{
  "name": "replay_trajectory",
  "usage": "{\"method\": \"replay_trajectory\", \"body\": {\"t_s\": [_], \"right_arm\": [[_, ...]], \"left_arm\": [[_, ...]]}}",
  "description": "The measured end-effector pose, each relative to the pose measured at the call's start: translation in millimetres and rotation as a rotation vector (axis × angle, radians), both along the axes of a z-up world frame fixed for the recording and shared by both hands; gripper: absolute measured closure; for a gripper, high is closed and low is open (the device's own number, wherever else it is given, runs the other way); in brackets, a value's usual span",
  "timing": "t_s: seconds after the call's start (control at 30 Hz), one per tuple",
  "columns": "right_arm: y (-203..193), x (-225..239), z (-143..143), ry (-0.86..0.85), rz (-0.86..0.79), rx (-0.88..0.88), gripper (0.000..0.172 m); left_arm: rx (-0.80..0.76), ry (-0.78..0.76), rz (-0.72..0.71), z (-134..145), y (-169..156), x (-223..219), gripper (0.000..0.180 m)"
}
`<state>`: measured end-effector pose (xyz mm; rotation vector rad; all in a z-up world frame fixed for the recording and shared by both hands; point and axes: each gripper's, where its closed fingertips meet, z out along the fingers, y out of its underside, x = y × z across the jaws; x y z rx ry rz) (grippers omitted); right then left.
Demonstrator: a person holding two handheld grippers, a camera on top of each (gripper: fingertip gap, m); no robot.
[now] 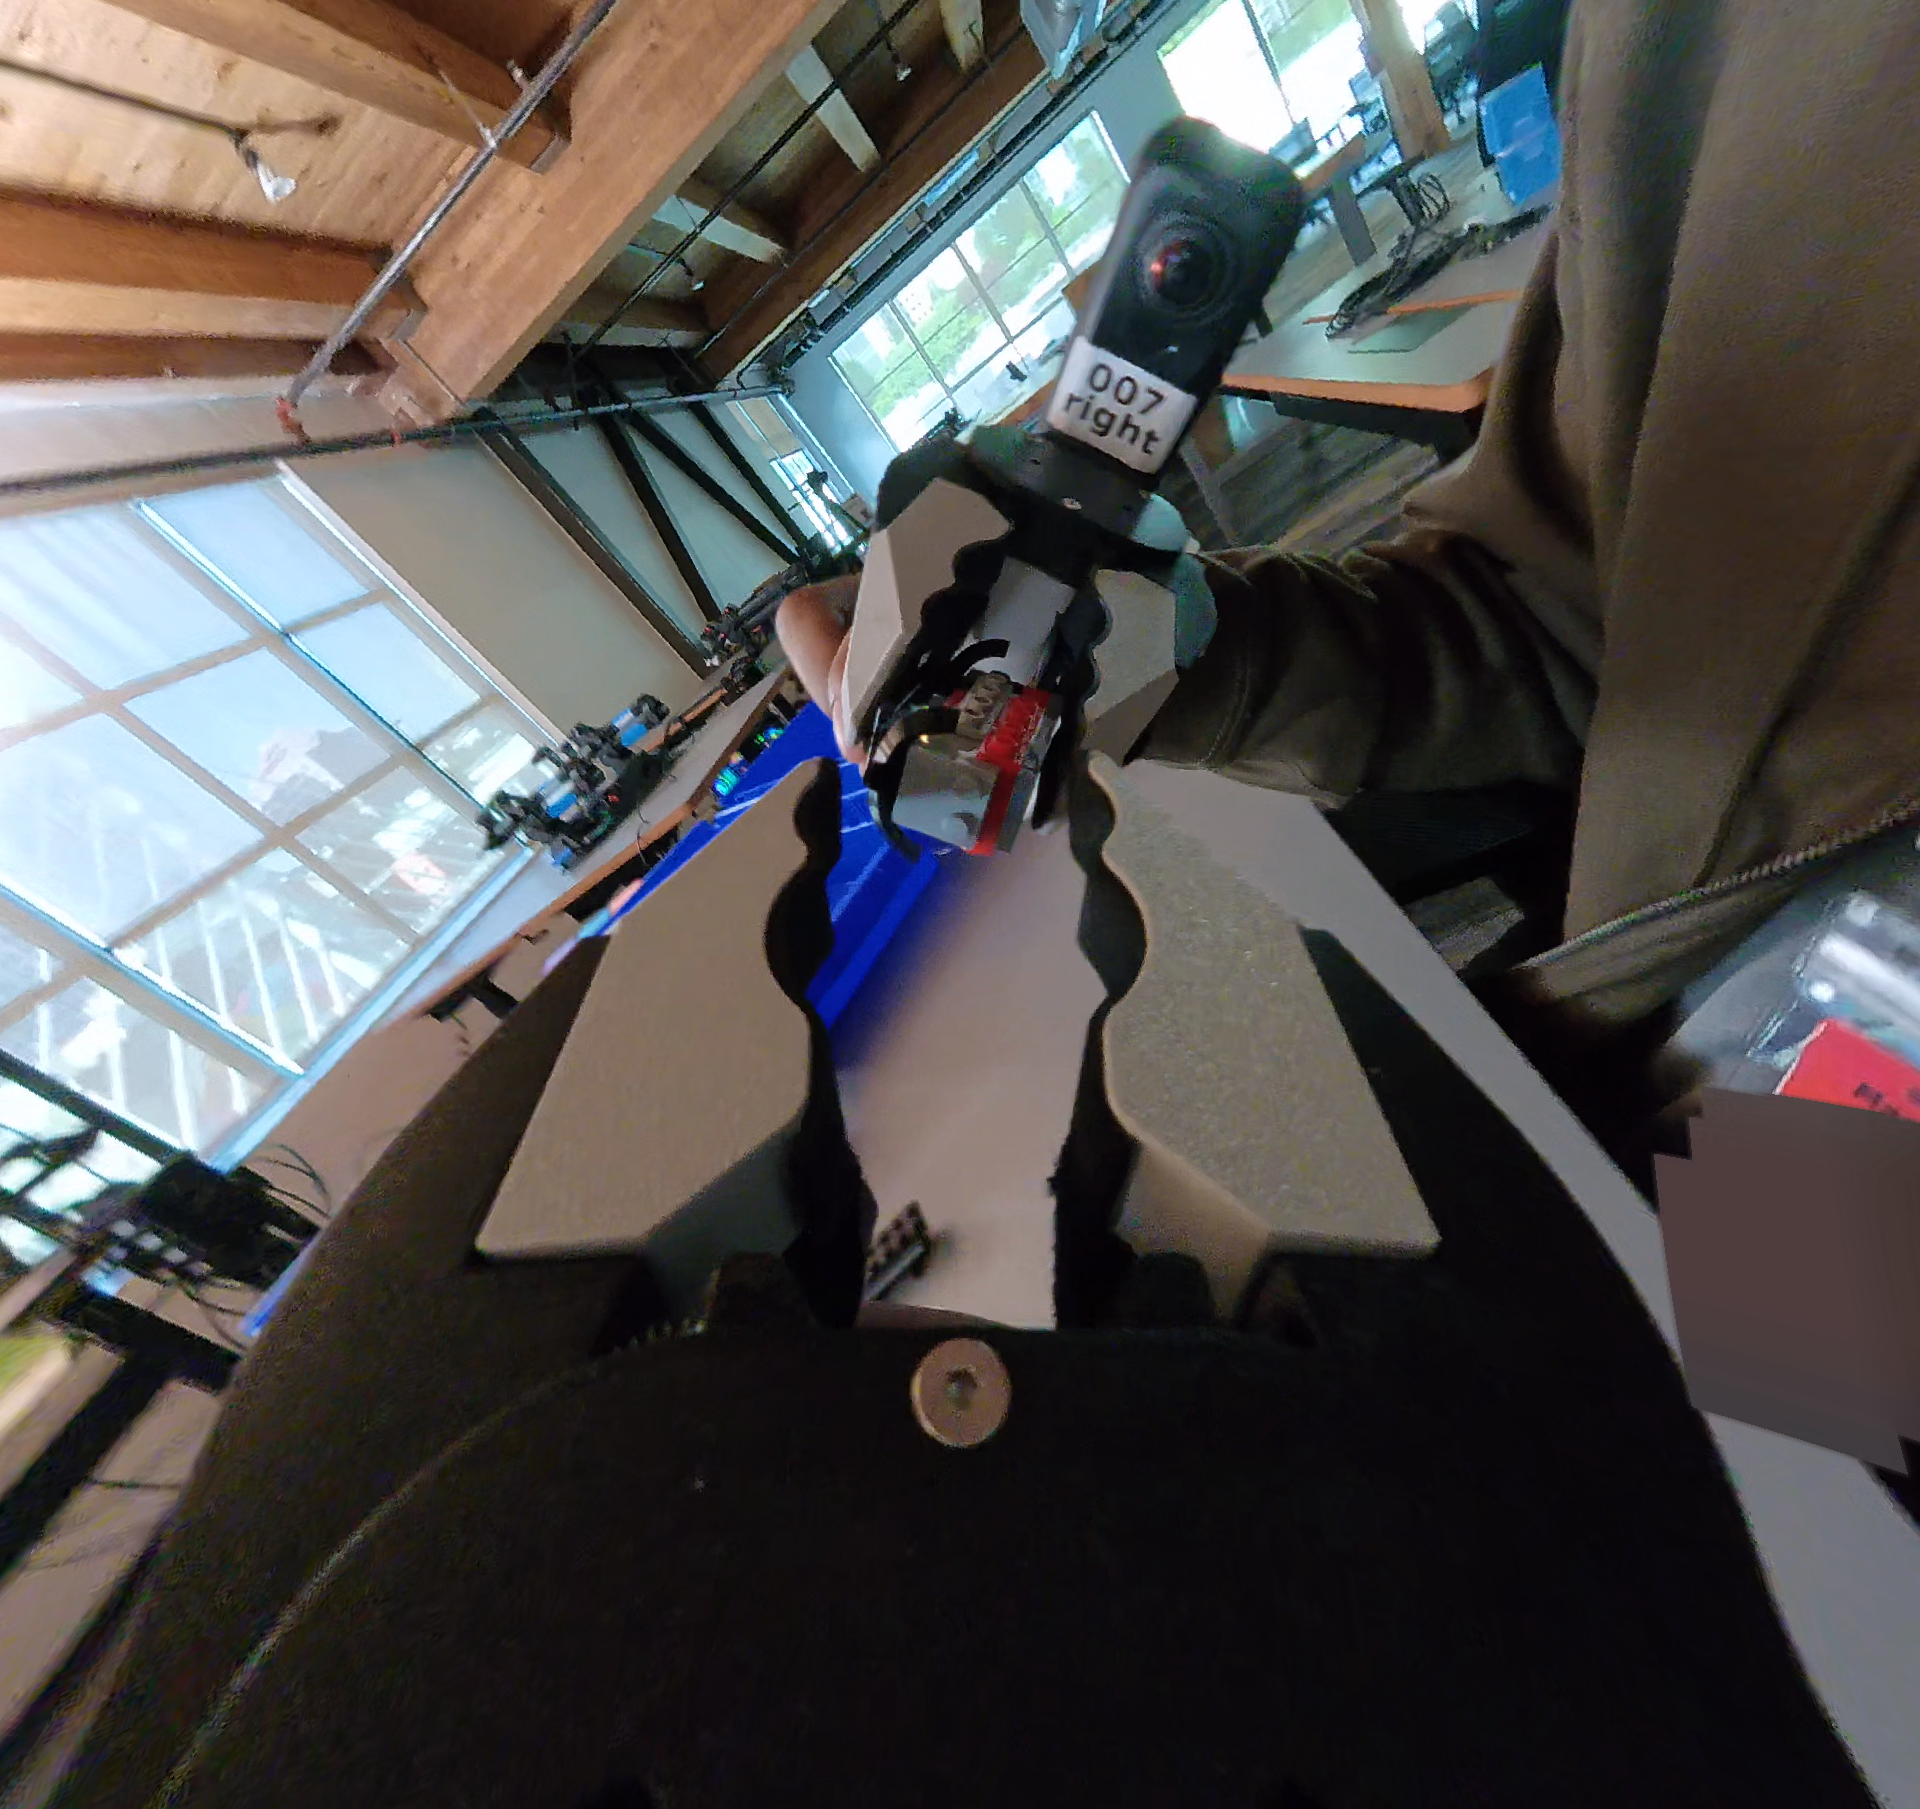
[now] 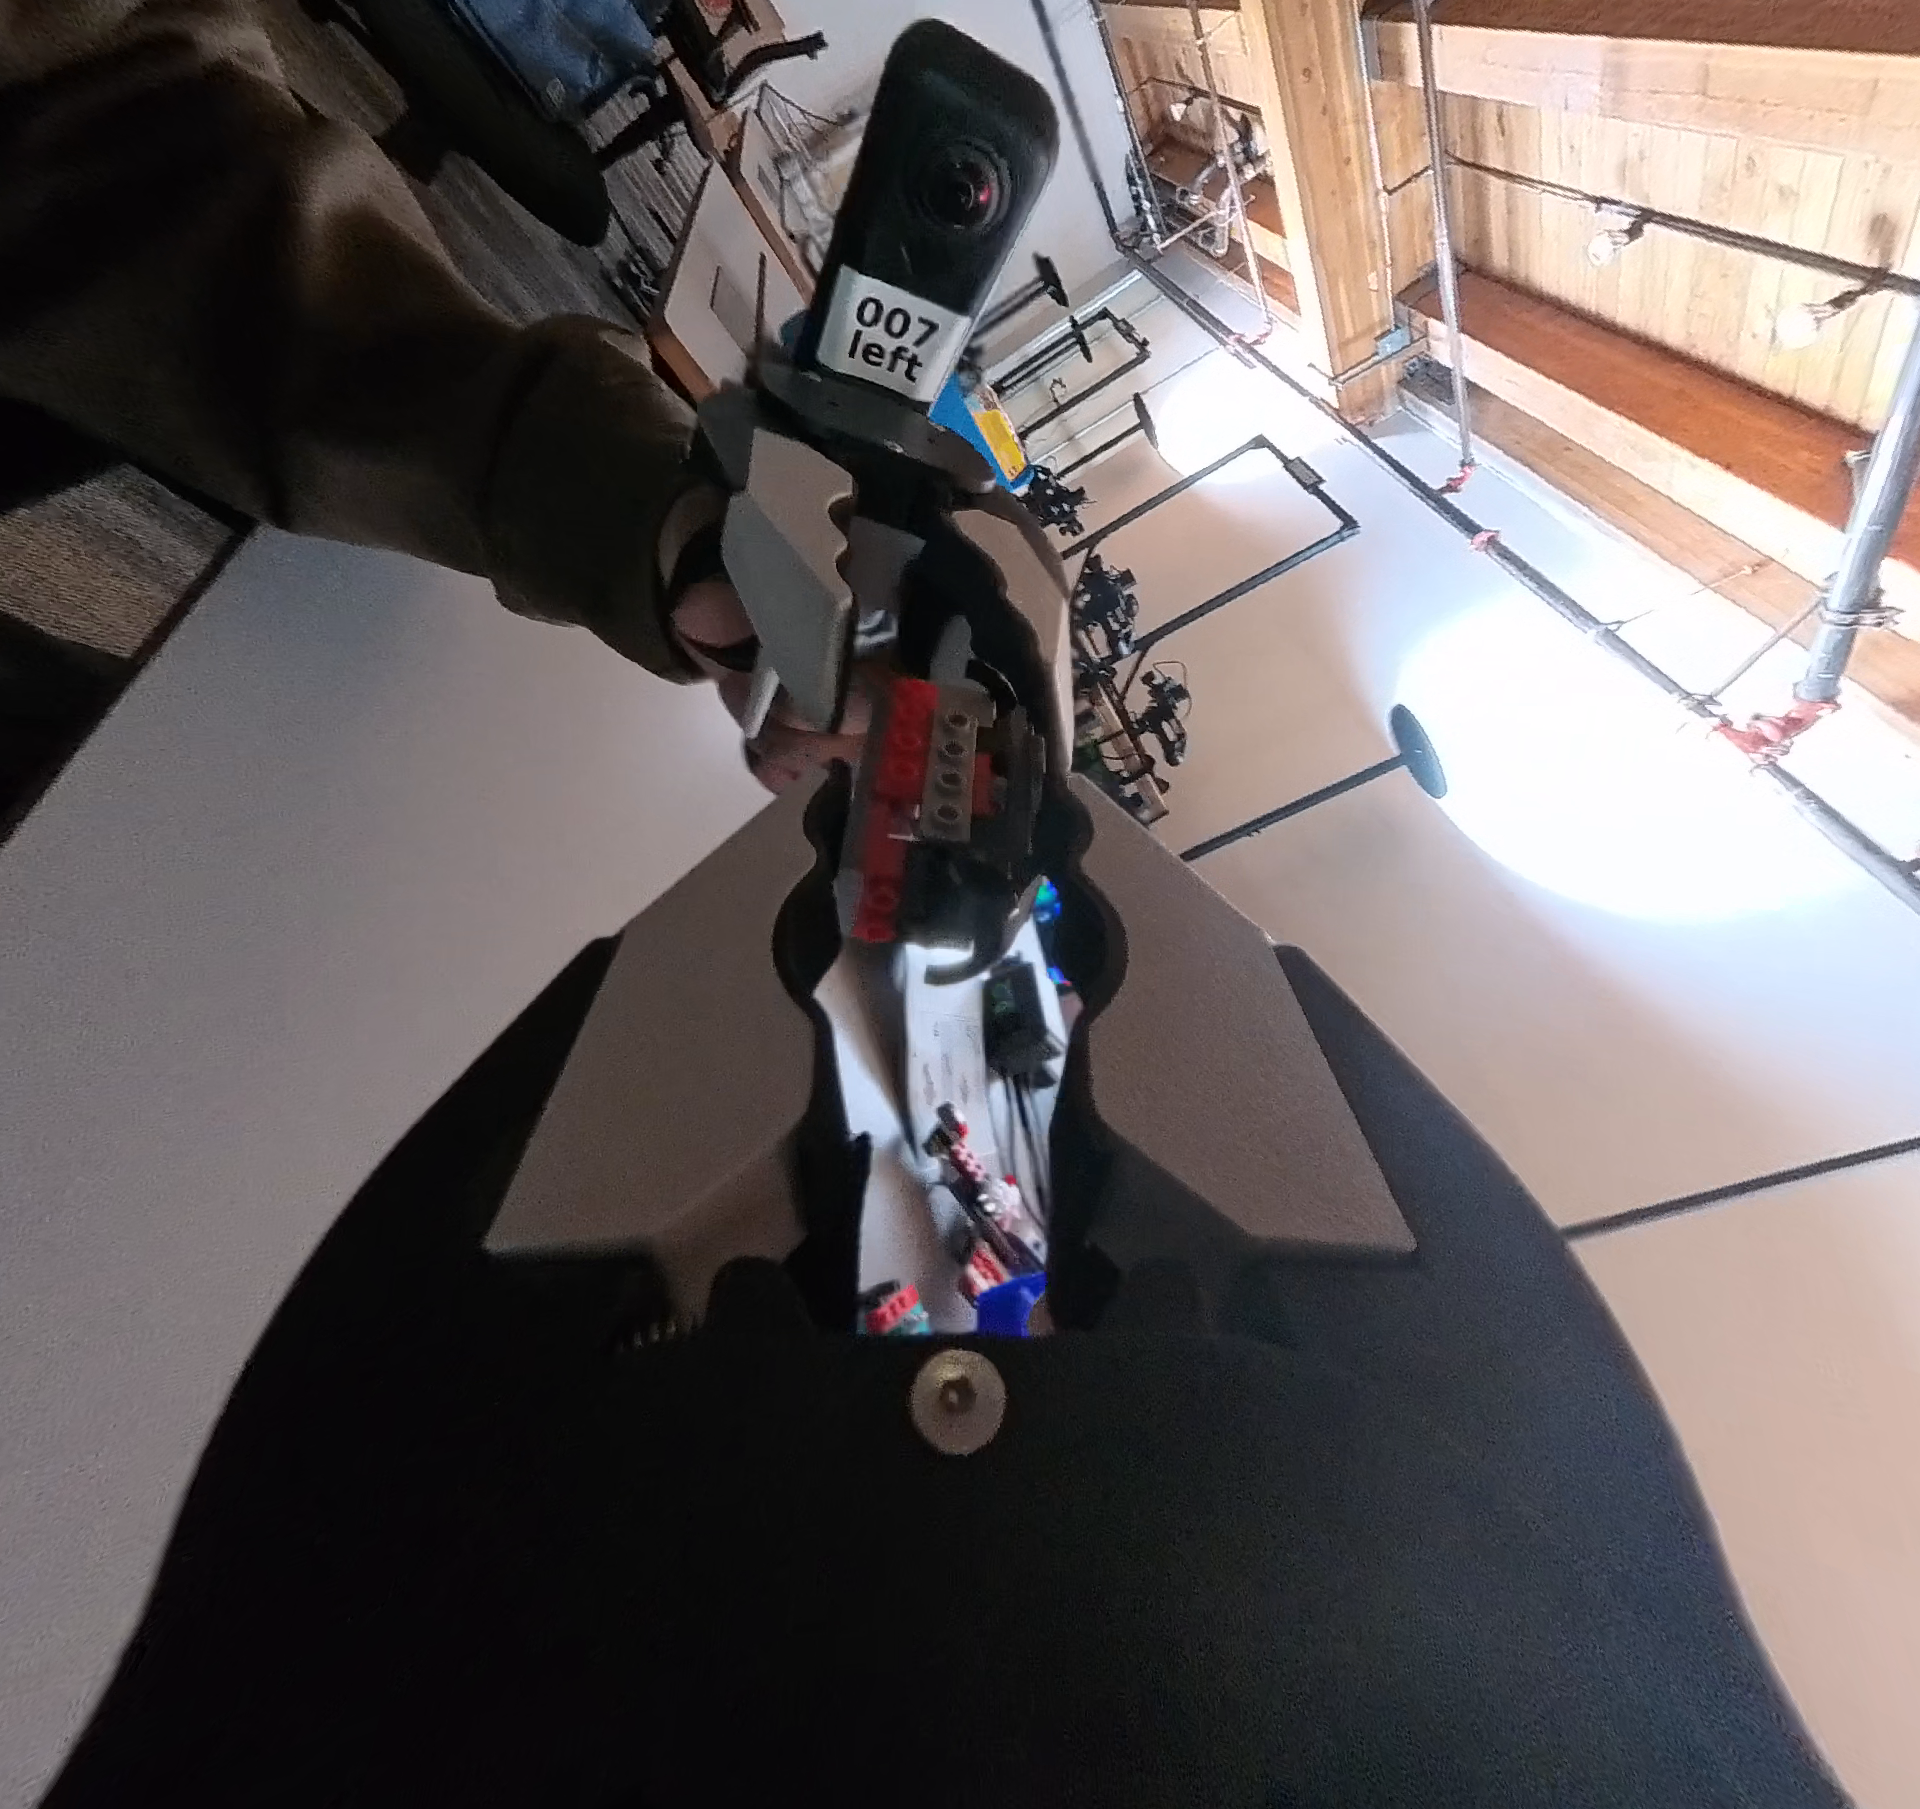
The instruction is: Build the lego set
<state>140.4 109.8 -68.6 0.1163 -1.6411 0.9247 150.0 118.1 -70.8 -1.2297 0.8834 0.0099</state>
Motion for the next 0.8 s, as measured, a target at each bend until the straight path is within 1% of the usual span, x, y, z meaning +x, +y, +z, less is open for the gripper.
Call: {"method": "replay_trajectory", "body": {"t_s": [0.07, 0.13, 0.17, 0.23, 0.27, 0.3, 0.33, 0.37, 0.4, 0.43, 0.47, 0.57, 0.6, 0.67, 0.73, 0.8], "right_arm": [[3.3, -0.8, 3.8, 0.037, -0.026, 0.011, 0.134], [8.0, -4.0, 4.8, 0.07, -0.065, 0.033, 0.134], [10.3, -6.4, 4.2, 0.084, -0.086, 0.048, 0.134], [12.0, -10.7, 0.9, 0.102, -0.114, 0.077, 0.134], [11.8, -12.5, -1.0, 0.11, -0.123, 0.093, 0.134], [11.1, -13.9, -3.3, 0.114, -0.13, 0.109, 0.134], [10.4, -15.0, -5.5, 0.118, -0.137, 0.124, 0.134], [9.8, -15.8, -7.7, 0.121, -0.142, 0.139, 0.134], [9.3, -16.4, -8.8, 0.125, -0.146, 0.148, 0.134], [8.8, -16.6, -8.8, 0.129, -0.147, 0.148, 0.134], [8.3, -16.4, -9.0, 0.128, -0.143, 0.144, 0.134], [8.3, -17.4, -7.4, 0.141, -0.138, 0.105, 0.133], [9.2, -18.2, -4.9, 0.142, -0.138, 0.07, 0.127], [10.7, -18.4, -3.4, 0.073, -0.112, -0.019, 0.103], [15.2, -17.9, 1.1, -0.032, -0.079, -0.165, 0.093], [17.8, -17.2, 6.4, -0.209, -0.012, -0.395, 0.089]], "left_arm": [[-0.102, -0.13, 0.022, 2.2, 5.5, -6.3, 0.122], [-0.205, -0.332, 0.073, 4.4, 15.1, -18.0, 0.116], [-0.266, -0.432, 0.063, 2.5, 17.5, -18.6, 0.113], [-0.351, -0.617, 0.013, 0.7, 21.6, -14.8, 0.117], [-0.398, -0.671, -0.003, -3.3, 24.7, -11.9, 0.118], [-0.432, -0.705, -0.026, -6.0, 26.2, -8.0, 0.121], [-0.457, -0.741, -0.044, -7.5, 28.0, -6.0, 0.127], [-0.477, -0.779, -0.066, -7.7, 29.2, -4.7, 0.134], [-0.483, -0.817, -0.099, -5.6, 28.9, -3.9, 0.146], [-0.485, -0.853, -0.124, -4.1, 28.9, -4.6, 0.15], [-0.489, -0.875, -0.147, -4.0, 28.7, -4.6, 0.15], [-0.447, -0.858, -0.146, -4.5, 27.9, -6.5, 0.15], [-0.414, -0.839, -0.14, -2.5, 26.1, -7.4, 0.151], [-0.329, -0.78, -0.115, 2.8, 21.4, -10.1, 0.151], [-0.186, -0.66, -0.053, 10.0, 14.3, -14.8, 0.15], [-0.049, -0.508, 0.037, 14.2, 8.0, -20.0, 0.15]]}}
